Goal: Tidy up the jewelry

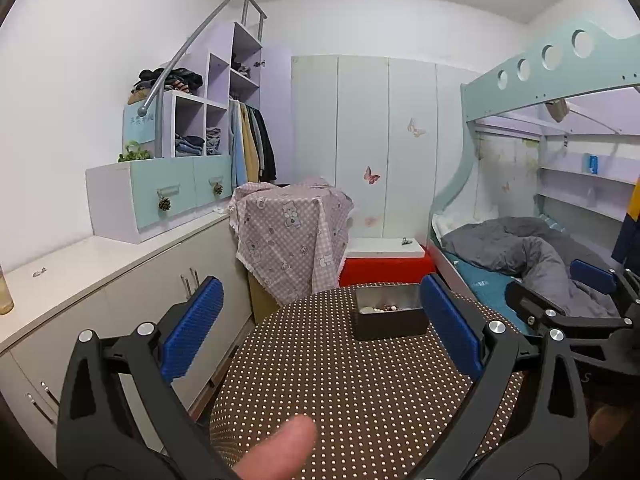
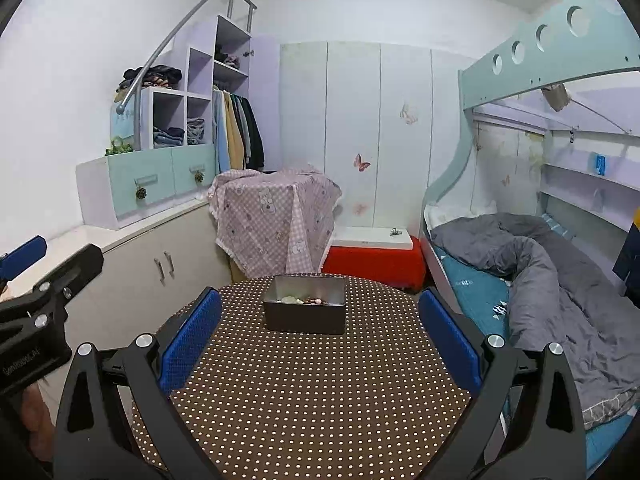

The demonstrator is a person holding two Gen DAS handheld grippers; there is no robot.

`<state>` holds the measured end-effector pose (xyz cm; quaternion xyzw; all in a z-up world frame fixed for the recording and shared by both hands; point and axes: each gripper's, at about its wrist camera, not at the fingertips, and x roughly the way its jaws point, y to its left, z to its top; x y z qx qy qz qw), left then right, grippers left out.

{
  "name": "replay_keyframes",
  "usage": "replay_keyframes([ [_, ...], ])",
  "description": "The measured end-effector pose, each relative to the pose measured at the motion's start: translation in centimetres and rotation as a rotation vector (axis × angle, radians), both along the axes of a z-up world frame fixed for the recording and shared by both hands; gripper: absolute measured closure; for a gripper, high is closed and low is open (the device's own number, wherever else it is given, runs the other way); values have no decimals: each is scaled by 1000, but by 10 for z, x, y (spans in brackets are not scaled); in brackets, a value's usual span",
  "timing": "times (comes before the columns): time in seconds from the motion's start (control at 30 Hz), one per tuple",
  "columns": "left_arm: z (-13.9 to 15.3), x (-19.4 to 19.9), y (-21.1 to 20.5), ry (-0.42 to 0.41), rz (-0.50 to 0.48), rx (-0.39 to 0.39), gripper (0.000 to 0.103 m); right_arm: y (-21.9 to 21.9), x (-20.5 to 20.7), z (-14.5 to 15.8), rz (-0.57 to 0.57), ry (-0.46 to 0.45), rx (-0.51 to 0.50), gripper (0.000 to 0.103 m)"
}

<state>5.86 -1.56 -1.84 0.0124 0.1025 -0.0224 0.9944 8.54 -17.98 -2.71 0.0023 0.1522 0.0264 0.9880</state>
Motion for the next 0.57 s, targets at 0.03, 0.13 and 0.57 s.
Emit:
replay_keyframes([
  [0.03, 1, -1, 0, -1, 8, 2, 6, 1, -1, 0, 0, -2, -1, 8],
  [0.13, 1, -3, 3, -5, 24, -14, 6, 2, -4, 0, 6, -5, 0, 8],
  [0.57, 0, -2, 0, 6, 34, -12, 6, -1, -4, -3, -3, 7, 12, 8],
])
